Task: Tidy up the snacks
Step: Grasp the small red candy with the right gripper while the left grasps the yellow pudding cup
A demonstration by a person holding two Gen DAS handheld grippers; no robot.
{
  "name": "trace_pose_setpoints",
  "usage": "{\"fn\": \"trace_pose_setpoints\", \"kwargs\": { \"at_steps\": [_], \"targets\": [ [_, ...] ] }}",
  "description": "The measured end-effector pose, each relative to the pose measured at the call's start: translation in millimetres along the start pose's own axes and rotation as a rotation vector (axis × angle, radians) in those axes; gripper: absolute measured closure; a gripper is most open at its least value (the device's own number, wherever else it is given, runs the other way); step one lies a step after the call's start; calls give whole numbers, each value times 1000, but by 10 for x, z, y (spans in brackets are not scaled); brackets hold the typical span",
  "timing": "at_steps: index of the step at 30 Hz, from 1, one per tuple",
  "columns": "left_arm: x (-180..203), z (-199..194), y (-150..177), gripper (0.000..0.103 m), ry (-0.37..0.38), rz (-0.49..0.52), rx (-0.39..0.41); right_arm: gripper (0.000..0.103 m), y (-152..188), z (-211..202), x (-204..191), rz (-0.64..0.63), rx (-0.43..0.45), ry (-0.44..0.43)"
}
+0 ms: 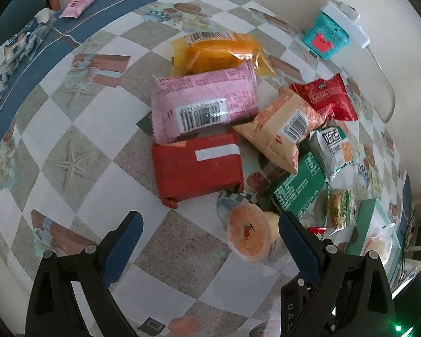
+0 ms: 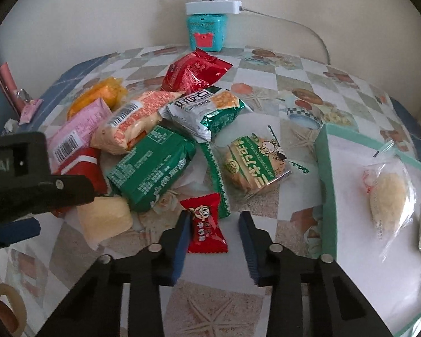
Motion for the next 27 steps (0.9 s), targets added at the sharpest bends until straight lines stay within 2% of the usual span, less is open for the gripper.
{"fn": "trace_pose_setpoints", "kwargs": {
  "at_steps": [6,18,24,27],
  "targets": [
    [87,69,22,6,-5,28,-17,78,4,-7,82,12,3,12],
    [358,277,82,8,-56,120,-28,78,48,-16,275,26,-12,28],
    [513,354,122,32,-86,162,-22,78,54,-15,311,33,-14,24],
    [592,346,133,48,-83,169,-12,79,57,-16,327,35,-15,21]
  ]
}}
Point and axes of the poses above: each gripper's, at about its wrist camera, not at the fingertips, and z roughly the way its jaws point, x to its right, y to its underside, the point moved 8 cm from there along z, roughly the way its jaws point, and after that the axes turned 4 degrees about y, right-handed, at the moved point
